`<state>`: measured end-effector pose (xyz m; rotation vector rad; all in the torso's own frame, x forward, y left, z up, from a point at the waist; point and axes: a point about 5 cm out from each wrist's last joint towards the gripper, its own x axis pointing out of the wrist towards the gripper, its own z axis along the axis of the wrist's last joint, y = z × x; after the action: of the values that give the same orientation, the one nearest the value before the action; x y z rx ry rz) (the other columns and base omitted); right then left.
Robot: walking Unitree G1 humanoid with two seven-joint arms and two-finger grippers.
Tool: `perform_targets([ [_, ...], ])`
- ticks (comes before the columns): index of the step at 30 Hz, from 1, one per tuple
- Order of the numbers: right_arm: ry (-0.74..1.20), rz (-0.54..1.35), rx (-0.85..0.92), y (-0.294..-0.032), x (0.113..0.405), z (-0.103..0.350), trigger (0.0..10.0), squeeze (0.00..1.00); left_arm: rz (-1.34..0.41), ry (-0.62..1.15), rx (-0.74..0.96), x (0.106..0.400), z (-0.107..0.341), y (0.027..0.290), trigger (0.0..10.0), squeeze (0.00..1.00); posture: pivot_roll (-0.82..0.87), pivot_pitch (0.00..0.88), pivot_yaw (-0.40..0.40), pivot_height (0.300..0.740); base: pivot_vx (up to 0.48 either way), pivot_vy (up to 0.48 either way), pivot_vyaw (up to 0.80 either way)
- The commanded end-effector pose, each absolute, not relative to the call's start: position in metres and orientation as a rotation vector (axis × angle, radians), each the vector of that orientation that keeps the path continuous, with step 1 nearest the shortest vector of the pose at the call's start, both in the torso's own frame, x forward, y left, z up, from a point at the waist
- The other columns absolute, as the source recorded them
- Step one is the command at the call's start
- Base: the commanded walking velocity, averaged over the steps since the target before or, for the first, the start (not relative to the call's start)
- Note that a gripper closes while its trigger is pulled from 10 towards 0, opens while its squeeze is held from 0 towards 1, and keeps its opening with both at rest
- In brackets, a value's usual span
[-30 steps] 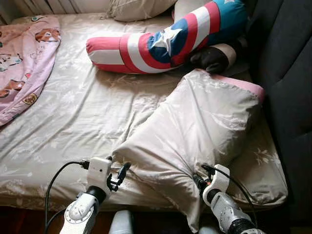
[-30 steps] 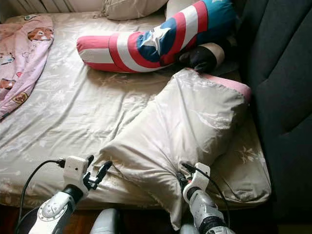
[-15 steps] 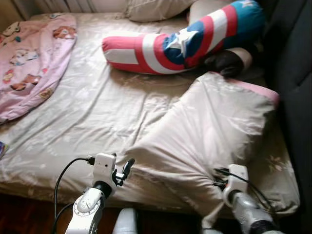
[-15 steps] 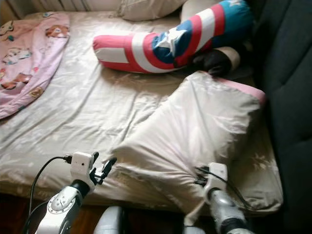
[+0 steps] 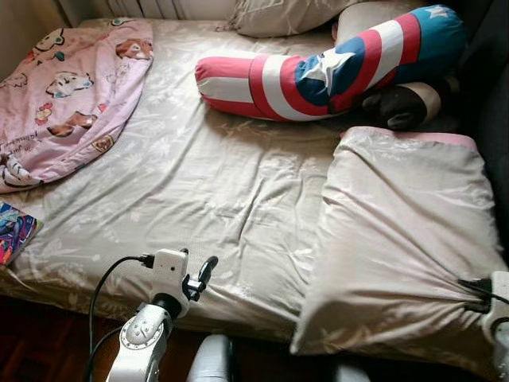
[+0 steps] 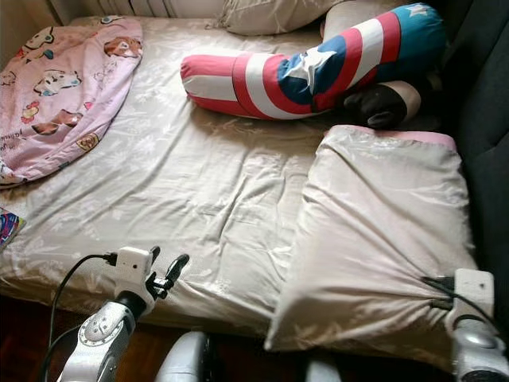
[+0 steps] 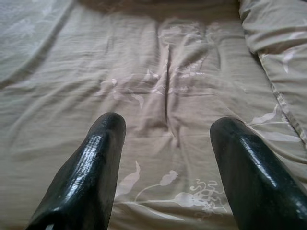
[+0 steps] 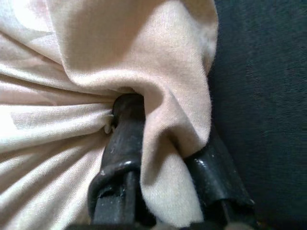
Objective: Clean up the room
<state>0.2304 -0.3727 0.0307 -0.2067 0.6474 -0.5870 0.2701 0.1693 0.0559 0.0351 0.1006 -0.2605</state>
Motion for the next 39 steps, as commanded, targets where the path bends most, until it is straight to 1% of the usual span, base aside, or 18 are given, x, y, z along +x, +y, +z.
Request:
perform_targets([
  [1, 0.632, -0.753, -0.253, -0.403, 0.212, 0.046, 0.0, 0.00, -0.254, 0.121, 0.037, 0.267, 0.050, 0.175, 10.0, 0.00, -0.03, 0.098, 0.032, 0.656, 0.000, 0.000, 0.00],
  [7, 0.626, -0.831, -0.317, -0.418, 0.204, 0.055, 0.0, 0.00, -0.254, 0.122, 0.042, 0.265, 0.049, 0.177, 10.0, 0.00, -0.02, 0.107, 0.036, 0.656, 0.000, 0.000, 0.00],
  [15, 0.628, -0.827, -0.360, -0.422, 0.206, 0.063, 0.0, 0.00, -0.252, 0.128, 0.042, 0.264, 0.047, 0.178, 10.0, 0.00, -0.02, 0.117, 0.038, 0.656, 0.000, 0.000, 0.00],
  [17, 0.636, -0.799, -0.376, -0.418, 0.210, 0.061, 10.0, 0.00, -0.260, 0.141, 0.048, 0.263, 0.045, 0.177, 10.0, 0.00, -0.01, 0.120, 0.038, 0.656, 0.000, 0.000, 0.00],
  [21, 0.625, -0.779, -0.387, -0.413, 0.213, 0.058, 10.0, 0.00, -0.262, 0.141, 0.044, 0.263, 0.045, 0.176, 10.0, 0.00, -0.01, 0.123, 0.038, 0.656, 0.000, 0.000, 0.00],
  [22, 0.618, -0.770, -0.381, -0.411, 0.214, 0.057, 10.0, 0.85, -0.261, 0.141, 0.044, 0.263, 0.045, 0.176, 10.0, 0.00, -0.01, 0.123, 0.038, 0.656, 0.000, 0.000, 0.00],
  [23, 0.611, -0.757, -0.378, -0.409, 0.216, 0.057, 10.0, 1.00, -0.261, 0.141, 0.043, 0.263, 0.045, 0.176, 10.0, 0.00, -0.01, 0.124, 0.037, 0.656, 0.000, 0.000, 0.00],
  [25, 0.593, -0.732, -0.402, -0.405, 0.220, 0.057, 10.0, 1.00, -0.260, 0.139, 0.041, 0.263, 0.045, 0.175, 10.0, 0.00, -0.01, 0.126, 0.036, 0.656, 0.000, 0.000, 0.00],
  [29, 0.410, -0.618, -0.312, -0.388, 0.241, 0.066, 10.0, 1.00, -0.255, 0.139, 0.030, 0.265, 0.044, 0.174, 10.0, 0.00, -0.01, 0.121, 0.034, 0.656, 0.000, 0.000, 0.00],
  [31, 0.370, -0.559, -0.259, -0.378, 0.247, 0.065, 10.0, 1.00, -0.244, 0.148, 0.022, 0.266, 0.041, 0.174, 10.0, 0.00, -0.01, 0.115, 0.032, 0.656, 0.000, 0.000, 0.00],
  [32, 0.341, -0.488, -0.202, -0.367, 0.252, 0.063, 10.0, 1.00, -0.232, 0.155, 0.007, 0.266, 0.039, 0.174, 10.0, 0.00, -0.01, 0.114, 0.032, 0.656, 0.000, 0.000, 0.00],
  [33, 0.341, -0.488, -0.202, -0.367, 0.252, 0.063, 10.0, 1.00, -0.232, 0.155, 0.007, 0.266, 0.039, 0.174, 10.0, 0.00, -0.01, 0.114, 0.032, 0.656, 0.000, 0.000, 0.00],
  [34, 0.305, -0.412, -0.157, -0.354, 0.258, 0.061, 10.0, 0.28, -0.216, 0.163, -0.011, 0.266, 0.037, 0.175, 10.0, 0.00, -0.01, 0.114, 0.032, 0.656, 0.000, 0.000, 0.00],
  [35, 0.305, -0.412, -0.157, -0.354, 0.258, 0.061, 10.0, 0.28, -0.216, 0.163, -0.011, 0.266, 0.037, 0.175, 10.0, 0.00, -0.01, 0.114, 0.032, 0.656, 0.000, 0.000, 0.00],
  [36, 0.262, -0.235, -0.095, -0.318, 0.267, 0.050, 10.0, 0.00, -0.185, 0.187, -0.046, 0.268, 0.031, 0.176, 10.0, 0.00, -0.01, 0.102, 0.029, 0.656, 0.000, 0.000, 0.00],
  [37, 0.262, -0.235, -0.095, -0.318, 0.267, 0.050, 10.0, 0.00, -0.185, 0.187, -0.046, 0.268, 0.031, 0.176, 10.0, 0.00, -0.01, 0.102, 0.029, 0.656, 0.000, 0.000, 0.00],
  [38, 0.265, -0.180, -0.064, -0.301, 0.269, 0.042, 10.0, 0.00, -0.172, 0.198, -0.065, 0.269, 0.029, 0.176, 10.0, 0.00, -0.01, 0.099, 0.028, 0.656, 0.000, 0.000, 0.00],
  [39, 0.265, -0.180, -0.064, -0.301, 0.269, 0.042, 10.0, 0.00, -0.172, 0.198, -0.065, 0.269, 0.029, 0.176, 10.0, 0.00, -0.01, 0.099, 0.028, 0.656, 0.000, 0.000, 0.00],
])
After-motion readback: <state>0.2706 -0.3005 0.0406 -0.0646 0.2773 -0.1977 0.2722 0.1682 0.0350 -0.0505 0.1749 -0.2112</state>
